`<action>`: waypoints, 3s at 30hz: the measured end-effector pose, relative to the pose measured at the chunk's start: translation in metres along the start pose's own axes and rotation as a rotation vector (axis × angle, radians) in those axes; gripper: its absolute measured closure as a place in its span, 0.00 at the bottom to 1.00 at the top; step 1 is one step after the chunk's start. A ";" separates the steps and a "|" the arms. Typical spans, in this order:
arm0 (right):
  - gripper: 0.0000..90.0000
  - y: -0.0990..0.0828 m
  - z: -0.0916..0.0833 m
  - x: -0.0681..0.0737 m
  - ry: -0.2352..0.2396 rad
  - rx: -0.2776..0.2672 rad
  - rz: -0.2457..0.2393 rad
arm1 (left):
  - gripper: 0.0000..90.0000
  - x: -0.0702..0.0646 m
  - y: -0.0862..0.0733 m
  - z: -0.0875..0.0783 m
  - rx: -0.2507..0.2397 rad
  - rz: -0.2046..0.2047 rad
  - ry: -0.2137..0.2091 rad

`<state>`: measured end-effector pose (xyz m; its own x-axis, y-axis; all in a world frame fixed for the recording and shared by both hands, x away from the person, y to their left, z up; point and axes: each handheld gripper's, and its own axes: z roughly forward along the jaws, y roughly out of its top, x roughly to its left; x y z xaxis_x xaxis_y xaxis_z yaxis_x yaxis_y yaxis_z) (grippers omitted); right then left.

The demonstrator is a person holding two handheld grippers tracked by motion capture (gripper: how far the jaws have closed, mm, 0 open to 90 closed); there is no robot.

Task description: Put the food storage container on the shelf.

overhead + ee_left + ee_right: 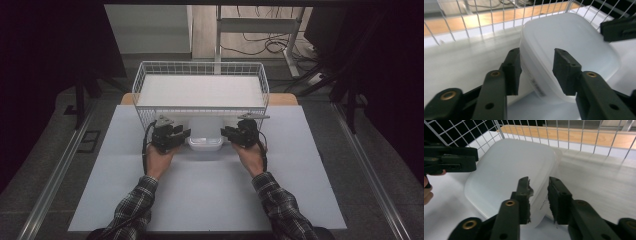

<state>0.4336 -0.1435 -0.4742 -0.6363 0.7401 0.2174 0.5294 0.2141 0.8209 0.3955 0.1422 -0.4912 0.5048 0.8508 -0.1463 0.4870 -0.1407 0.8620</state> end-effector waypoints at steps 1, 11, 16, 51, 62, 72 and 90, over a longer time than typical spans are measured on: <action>0.82 0.000 0.000 0.000 -0.002 -0.002 -0.011 | 0.61 -0.001 0.001 -0.001 0.001 0.012 0.004; 0.94 -0.005 -0.019 0.003 0.041 -0.036 -0.044 | 0.45 -0.004 -0.010 -0.024 -0.033 0.004 -0.053; 0.99 -0.011 -0.027 0.007 0.039 -0.026 -0.078 | 0.31 -0.005 -0.020 -0.034 -0.032 0.007 -0.081; 0.99 -0.032 -0.019 0.052 0.167 0.093 -0.251 | 0.05 -0.049 -0.094 -0.101 0.008 0.164 -0.084; 0.99 -0.031 0.007 0.048 0.152 0.117 -0.220 | 0.05 -0.045 -0.103 -0.114 0.001 0.131 -0.083; 0.99 -0.031 0.027 0.049 0.139 0.135 -0.225 | 0.06 -0.045 -0.105 -0.114 0.013 0.124 -0.089; 0.99 -0.017 0.046 0.044 0.093 0.106 -0.237 | 0.06 -0.045 -0.106 -0.112 0.024 0.119 -0.104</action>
<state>0.4226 -0.0854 -0.5025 -0.7955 0.6010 0.0771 0.4122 0.4436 0.7958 0.2419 0.1753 -0.5215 0.6300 0.7708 -0.0946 0.4357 -0.2500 0.8647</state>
